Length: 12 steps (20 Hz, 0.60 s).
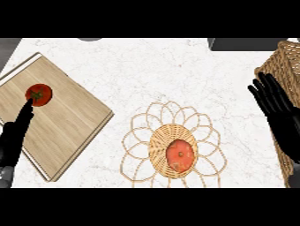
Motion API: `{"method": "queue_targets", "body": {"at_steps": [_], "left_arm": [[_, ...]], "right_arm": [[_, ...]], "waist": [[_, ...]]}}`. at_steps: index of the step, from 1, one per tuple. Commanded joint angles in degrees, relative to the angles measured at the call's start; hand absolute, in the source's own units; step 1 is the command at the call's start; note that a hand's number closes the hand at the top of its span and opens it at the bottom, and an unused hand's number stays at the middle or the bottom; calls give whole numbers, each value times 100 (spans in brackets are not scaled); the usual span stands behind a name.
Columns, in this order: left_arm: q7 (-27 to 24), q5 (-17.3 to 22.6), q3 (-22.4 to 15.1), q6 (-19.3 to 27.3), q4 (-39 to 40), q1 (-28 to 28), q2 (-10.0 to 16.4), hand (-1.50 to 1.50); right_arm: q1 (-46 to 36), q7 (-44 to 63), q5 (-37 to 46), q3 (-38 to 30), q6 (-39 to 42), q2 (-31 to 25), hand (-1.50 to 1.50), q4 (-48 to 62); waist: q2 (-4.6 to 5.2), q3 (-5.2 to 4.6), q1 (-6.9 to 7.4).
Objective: Pick the squash from the placemat and place it in the basket
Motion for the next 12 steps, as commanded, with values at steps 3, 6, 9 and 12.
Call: {"method": "queue_targets", "body": {"at_steps": [3,6,9,12], "left_arm": [[-410,-170,-111,-271,-331,-688,-31,0],[-813,-147,-136,-586,-846,-1303,130,0],[-835,-41,-328,-662,-858,-1078,-120,0],[-721,21,-368,-784,-910,-1130,-130,0]], "right_arm": [[-669,503,695,1091,-631,877,150,-83],[-1381,872,1203,1833,-1076,1543,150,171],[-801,107,63,2365,-2037,2312,150,199],[-1196,92,1206,3337,-3644,2336,-150,446]], "waist": [[-28,-97,-21],[-14,-114,155],[3,-84,240],[-61,-110,216]]}}
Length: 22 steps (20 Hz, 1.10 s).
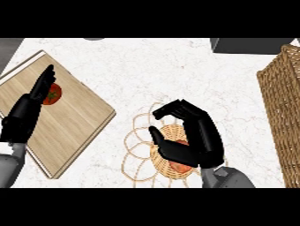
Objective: Pick the squash from the placemat and place it in the basket
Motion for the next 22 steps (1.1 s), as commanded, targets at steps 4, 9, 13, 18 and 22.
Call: {"method": "queue_targets", "body": {"at_steps": [4,9,13,18,22], "left_arm": [[8,83,75,-195,-47,-270,61,0],[13,69,164,-129,-16,-121,120,0],[45,53,89,-153,-38,-39,90,0],[29,31,69,-181,3,-80,75,0],[-14,97,116,-214,-52,-40,48,0]], "right_arm": [[-1045,759,2005,1254,-2583,352,-150,676],[-1843,2579,3216,1089,-2195,-671,-150,1406],[-2479,3779,3478,1487,-755,-1428,-150,1664],[-3224,5169,3038,2056,1349,-1644,-150,1340],[-4028,6551,2144,1756,2716,-1519,-150,939]], "waist": [[-66,-56,-91],[-166,-111,-280],[-215,-130,-256],[-176,-95,-249],[-131,-55,-202]]}}
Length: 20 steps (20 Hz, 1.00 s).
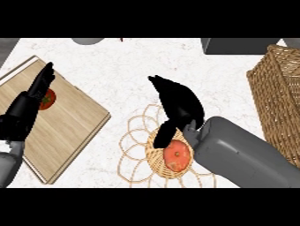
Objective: Pick the squash from the placemat and place it in the basket
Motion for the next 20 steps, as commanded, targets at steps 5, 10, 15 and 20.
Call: {"method": "queue_targets", "body": {"at_steps": [5,10,15,20], "left_arm": [[-216,-39,96,22,-20,158,-52,0],[40,87,262,-174,-63,9,78,0],[273,39,218,-185,-285,-67,-21,0],[-3,-181,125,-108,-111,27,-203,0]], "right_arm": [[-1019,2476,-1569,-334,2120,23,-150,-771],[-1364,2816,-2168,-595,2266,-238,-150,-642],[-1139,2681,-2180,-258,2032,-170,-150,-568],[-875,2331,-2128,168,2213,-297,-150,-269]], "waist": [[94,54,-26],[121,60,-2],[141,66,31],[160,63,31]]}}
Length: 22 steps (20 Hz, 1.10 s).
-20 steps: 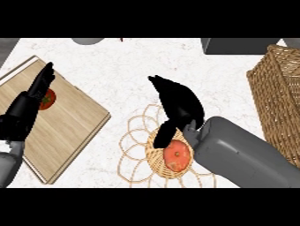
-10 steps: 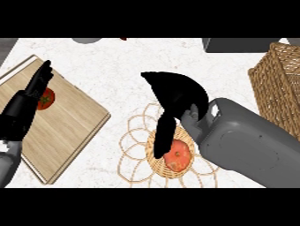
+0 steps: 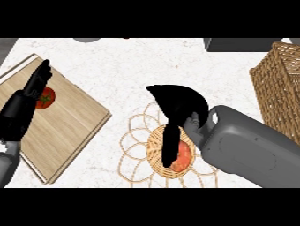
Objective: Pick the squash from the placemat and place it in the basket
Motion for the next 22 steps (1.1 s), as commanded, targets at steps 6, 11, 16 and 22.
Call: {"method": "queue_targets", "body": {"at_steps": [6,11,16,22], "left_arm": [[-47,-25,128,-119,-231,305,20,0],[-225,-216,214,-127,166,49,-111,0],[147,-215,273,-209,-454,342,-58,0],[207,-339,309,-241,-474,271,-324,0]], "right_arm": [[292,817,42,503,360,59,-150,310],[845,835,372,603,130,-31,-150,-170],[1017,411,661,412,369,-240,-150,1],[1492,-12,1578,521,170,279,-150,348]], "waist": [[0,3,86],[4,3,-29],[1,6,39],[16,7,54]]}}
